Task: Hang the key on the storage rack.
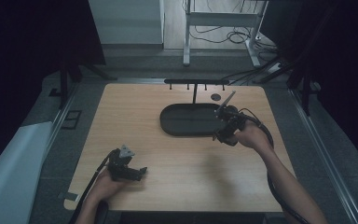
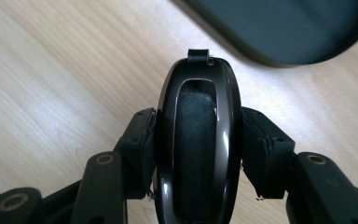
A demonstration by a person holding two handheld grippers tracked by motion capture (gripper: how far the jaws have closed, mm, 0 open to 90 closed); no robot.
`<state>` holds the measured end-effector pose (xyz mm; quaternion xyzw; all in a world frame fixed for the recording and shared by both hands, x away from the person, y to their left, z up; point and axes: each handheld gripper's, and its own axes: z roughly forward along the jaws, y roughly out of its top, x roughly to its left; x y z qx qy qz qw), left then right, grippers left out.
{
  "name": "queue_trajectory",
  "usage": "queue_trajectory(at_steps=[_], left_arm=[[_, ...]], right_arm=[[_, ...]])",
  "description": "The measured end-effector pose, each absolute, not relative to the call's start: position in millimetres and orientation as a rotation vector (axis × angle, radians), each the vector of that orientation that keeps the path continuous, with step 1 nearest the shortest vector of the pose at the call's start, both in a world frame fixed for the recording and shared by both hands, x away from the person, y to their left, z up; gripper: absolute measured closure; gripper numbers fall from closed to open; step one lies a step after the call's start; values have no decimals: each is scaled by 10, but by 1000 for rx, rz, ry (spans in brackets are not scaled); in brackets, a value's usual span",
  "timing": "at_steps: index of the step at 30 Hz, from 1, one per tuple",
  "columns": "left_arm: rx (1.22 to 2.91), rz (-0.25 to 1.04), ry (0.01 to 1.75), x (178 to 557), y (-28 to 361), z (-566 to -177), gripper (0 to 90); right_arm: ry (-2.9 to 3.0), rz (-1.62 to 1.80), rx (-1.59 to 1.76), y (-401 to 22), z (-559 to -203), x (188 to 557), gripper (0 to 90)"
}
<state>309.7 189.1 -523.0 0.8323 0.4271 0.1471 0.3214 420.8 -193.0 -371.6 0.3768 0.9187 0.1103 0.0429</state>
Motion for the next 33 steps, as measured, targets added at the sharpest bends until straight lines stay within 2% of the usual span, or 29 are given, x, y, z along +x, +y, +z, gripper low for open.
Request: queue_trajectory(at_steps=[24,33], left_arm=[[2193,381,1119,3098,1895,-5226,0],[2189,383,1121,3097,1892,-5228,0]], right_arm=[[2613,402,1306,-2178,-2926,4719,493],[2571,433,1343,-2177,-2765,4833,494]])
